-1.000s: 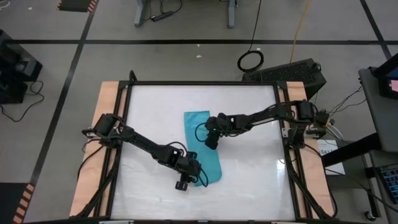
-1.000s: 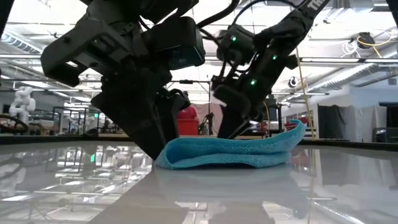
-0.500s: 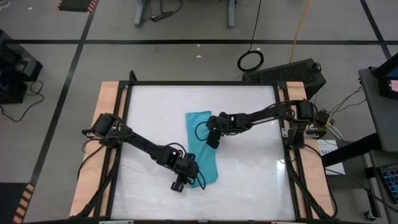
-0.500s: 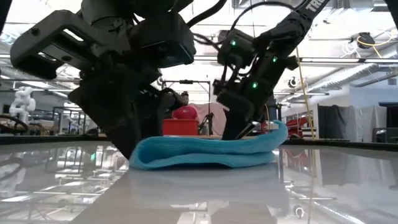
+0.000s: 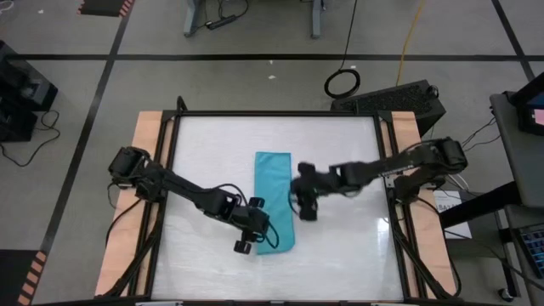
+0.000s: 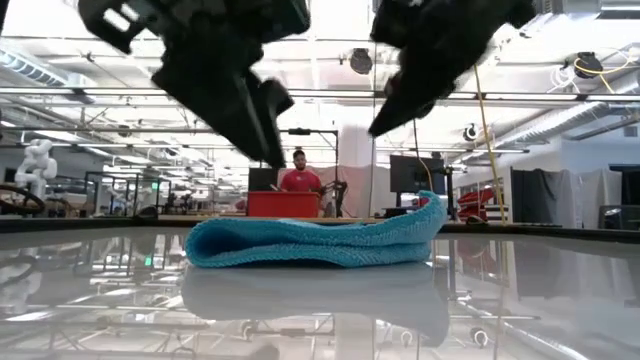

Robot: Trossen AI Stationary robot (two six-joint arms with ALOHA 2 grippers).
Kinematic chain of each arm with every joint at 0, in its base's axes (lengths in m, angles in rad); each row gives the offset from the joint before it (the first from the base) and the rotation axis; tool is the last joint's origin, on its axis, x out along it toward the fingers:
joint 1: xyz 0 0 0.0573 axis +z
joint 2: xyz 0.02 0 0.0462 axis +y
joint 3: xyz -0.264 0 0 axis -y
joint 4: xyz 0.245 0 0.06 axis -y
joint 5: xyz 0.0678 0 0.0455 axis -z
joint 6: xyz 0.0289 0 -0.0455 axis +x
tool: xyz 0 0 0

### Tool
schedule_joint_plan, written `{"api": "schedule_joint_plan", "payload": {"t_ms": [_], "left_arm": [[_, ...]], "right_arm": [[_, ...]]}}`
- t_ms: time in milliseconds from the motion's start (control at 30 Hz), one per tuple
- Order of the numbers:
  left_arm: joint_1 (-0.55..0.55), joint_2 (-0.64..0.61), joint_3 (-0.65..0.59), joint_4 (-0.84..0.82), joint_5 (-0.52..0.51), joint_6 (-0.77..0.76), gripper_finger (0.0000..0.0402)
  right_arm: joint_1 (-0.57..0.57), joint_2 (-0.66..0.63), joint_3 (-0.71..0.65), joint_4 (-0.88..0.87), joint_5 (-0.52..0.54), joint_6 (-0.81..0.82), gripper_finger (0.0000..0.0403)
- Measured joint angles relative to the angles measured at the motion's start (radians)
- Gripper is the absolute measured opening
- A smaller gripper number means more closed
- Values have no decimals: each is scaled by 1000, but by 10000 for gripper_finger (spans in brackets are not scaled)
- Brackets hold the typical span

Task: Roll towel
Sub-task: Roll the blue microfiber towel

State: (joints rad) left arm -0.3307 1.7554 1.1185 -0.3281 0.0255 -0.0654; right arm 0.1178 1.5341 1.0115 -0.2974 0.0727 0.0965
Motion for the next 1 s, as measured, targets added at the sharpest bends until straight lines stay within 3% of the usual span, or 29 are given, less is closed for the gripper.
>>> {"api": "schedule_joint_plan", "payload": {"t_ms": [167,433,667,1000], "left_arm": [[-54,-8,0,-3,-6,2,152],[-160,9,-12,60,-93,73,152],[-196,-5,-11,72,-93,-29,152],[-183,-3,-11,83,-87,-31,152]], "right_arm": [[169,13,0,4,0,-40,130],[364,146,0,80,28,-116,130],[427,206,0,124,183,-101,130],[425,266,0,175,186,-174,130]]}}
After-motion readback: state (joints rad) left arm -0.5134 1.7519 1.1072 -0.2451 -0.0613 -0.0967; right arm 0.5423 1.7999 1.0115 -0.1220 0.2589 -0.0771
